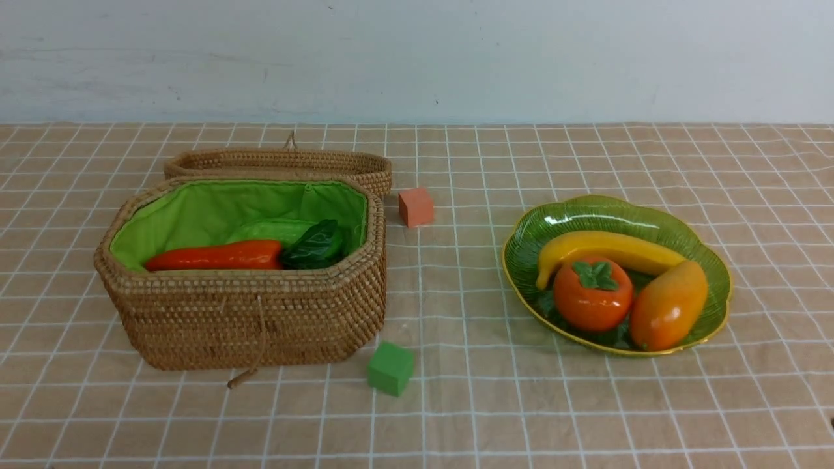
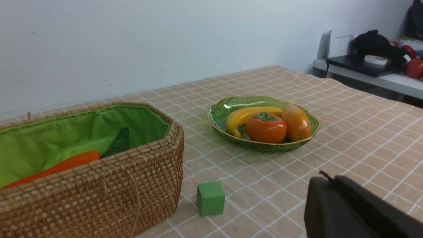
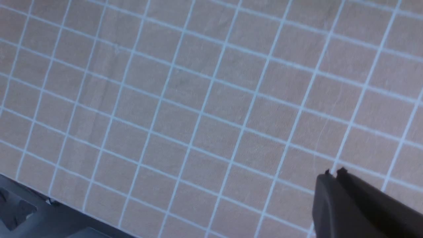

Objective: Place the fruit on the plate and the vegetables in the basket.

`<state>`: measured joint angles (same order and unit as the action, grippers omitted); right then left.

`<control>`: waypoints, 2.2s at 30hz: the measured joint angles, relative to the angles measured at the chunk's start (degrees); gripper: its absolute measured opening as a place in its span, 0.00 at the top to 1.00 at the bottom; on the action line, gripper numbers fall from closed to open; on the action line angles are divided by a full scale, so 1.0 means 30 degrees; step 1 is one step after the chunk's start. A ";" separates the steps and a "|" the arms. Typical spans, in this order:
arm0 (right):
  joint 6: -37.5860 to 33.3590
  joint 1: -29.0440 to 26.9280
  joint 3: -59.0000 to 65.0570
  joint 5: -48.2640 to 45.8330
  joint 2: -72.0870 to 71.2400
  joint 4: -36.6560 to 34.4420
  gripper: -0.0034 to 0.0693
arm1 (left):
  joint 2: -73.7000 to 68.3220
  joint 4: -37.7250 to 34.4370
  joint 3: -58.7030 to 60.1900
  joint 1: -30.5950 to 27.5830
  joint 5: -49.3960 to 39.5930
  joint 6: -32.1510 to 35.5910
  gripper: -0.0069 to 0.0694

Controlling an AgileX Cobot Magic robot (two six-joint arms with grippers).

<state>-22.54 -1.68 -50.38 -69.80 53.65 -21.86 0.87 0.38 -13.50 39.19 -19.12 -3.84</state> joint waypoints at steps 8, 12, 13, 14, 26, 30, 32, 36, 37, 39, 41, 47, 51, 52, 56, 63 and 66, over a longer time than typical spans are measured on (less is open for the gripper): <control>0.3387 0.0000 0.4905 0.5450 -0.6216 0.0000 0.91 | 0.0000 0.0036 0.0791 0.0000 -0.0401 -0.0023 0.89; 0.4341 0.0000 0.6480 0.7019 -0.8815 -0.0068 0.90 | 0.0000 0.0073 0.1157 0.0000 -0.0536 -0.0023 0.89; 0.4364 0.0000 0.6584 0.7019 -0.9150 -0.0068 0.90 | 0.0000 0.0073 0.1182 0.0000 -0.0554 -0.0023 0.89; 0.4385 0.0000 0.6660 0.6966 -0.9309 -0.0068 0.90 | 0.0000 0.0073 0.1207 0.0000 -0.0554 -0.0023 0.89; 0.4469 0.0000 0.8592 1.0405 -1.1675 0.2148 0.95 | 0.0000 0.0073 0.1272 0.0000 -0.0624 -0.0051 0.88; 0.4530 0.0177 1.3608 1.5205 -1.4463 0.3959 0.98 | 0.0000 0.0073 0.1272 0.0000 -0.0624 -0.0051 0.88; 0.4569 0.0299 1.5246 1.5689 -1.5869 0.4138 0.98 | 0.0000 0.0073 0.1272 0.0000 -0.0624 -0.0051 0.88; 0.5080 0.0368 1.7047 1.5616 -1.7929 0.4285 0.98 | 0.0000 0.0073 0.1272 0.0003 -0.0615 -0.0051 0.88; 0.5168 0.0368 1.7065 1.5656 -1.8002 0.4304 0.98 | 0.0000 0.0073 0.1272 0.0003 -0.0615 -0.0051 0.88; 0.5297 0.0368 1.7072 1.5715 -1.8065 0.4304 0.98 | 0.0000 0.0125 0.1288 0.0003 -0.0628 -0.0051 0.87; 0.5340 0.0368 1.7072 1.5733 -1.8065 0.4304 0.98 | 0.0000 0.0148 0.1288 0.0003 -0.0680 -0.0051 0.87; 0.5371 0.0368 1.7087 1.5757 -1.8065 0.4304 0.98 | 0.0000 0.0148 0.1288 0.0003 -0.0677 -0.0051 0.86; 0.5395 0.0368 1.7087 1.5773 -1.8065 0.4304 0.98 | 0.0000 0.0148 0.1288 0.0003 -0.0696 -0.0051 0.85; 0.5395 0.0368 1.7087 1.5773 -1.8065 0.4304 0.98 | 0.0000 0.0170 0.1288 0.0003 -0.0699 -0.0051 0.85; 0.5440 0.0368 1.7087 1.5794 -1.8065 0.4304 0.97 | 0.0000 0.0188 0.1288 0.0003 -0.0715 -0.0051 0.84; 0.5480 0.0368 1.7087 1.5812 -1.8065 0.4304 0.97 | 0.0000 0.0202 0.1288 0.0003 -0.0771 -0.0051 0.83; 0.5496 0.0368 1.7087 1.5812 -1.8065 0.4304 0.97 | 0.0000 0.0408 0.1294 -0.0020 -0.0720 -0.0051 0.83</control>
<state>-6.06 -0.58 0.89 -22.37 -0.55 -8.95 0.87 1.61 -9.62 39.13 -21.28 -3.99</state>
